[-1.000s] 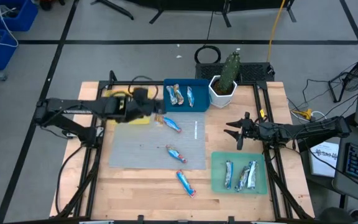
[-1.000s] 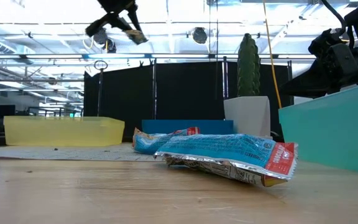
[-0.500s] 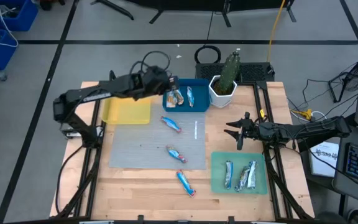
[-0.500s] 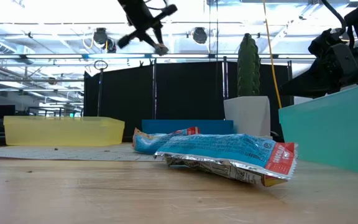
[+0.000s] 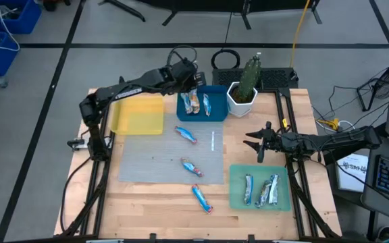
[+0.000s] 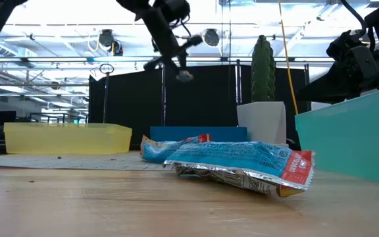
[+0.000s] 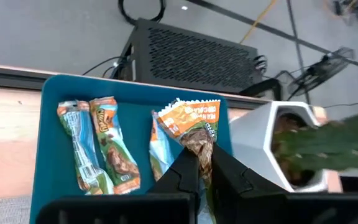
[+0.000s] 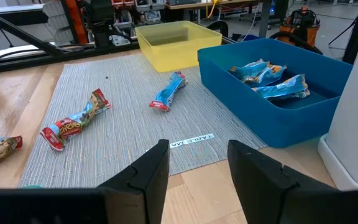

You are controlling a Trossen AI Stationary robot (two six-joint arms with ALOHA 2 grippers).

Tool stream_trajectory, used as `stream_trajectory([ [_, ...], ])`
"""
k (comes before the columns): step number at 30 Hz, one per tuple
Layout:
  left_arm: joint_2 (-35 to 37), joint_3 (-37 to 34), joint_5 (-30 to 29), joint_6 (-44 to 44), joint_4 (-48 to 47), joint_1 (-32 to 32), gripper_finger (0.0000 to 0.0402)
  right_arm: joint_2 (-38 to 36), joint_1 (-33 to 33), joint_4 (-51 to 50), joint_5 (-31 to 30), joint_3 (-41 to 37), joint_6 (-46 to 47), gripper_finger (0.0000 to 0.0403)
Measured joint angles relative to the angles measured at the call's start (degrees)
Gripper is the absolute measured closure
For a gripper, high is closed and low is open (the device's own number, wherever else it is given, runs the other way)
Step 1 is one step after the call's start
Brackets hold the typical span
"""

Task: Pick and place Granola Bars by type
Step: Put the yellow granola bar into the blue bin

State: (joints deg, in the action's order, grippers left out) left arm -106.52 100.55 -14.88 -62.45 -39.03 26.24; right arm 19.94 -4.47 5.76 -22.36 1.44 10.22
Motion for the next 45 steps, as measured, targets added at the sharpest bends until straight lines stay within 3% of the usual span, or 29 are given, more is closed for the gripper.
stream_trajectory([
  [24, -14.13, 0.61, 1.35, -0.65, 4.76, 2.92, 0.0382, -0.02, -0.02, 0.0, -0.01, 0.0, 0.0, 0.0245],
  [45, -16.92, 0.59, -1.73, 2.57, 11.07, 4.8, 0.0385, 0.0, -0.02, 0.0, 0.01, -0.01, 0.0, 0.0245],
])
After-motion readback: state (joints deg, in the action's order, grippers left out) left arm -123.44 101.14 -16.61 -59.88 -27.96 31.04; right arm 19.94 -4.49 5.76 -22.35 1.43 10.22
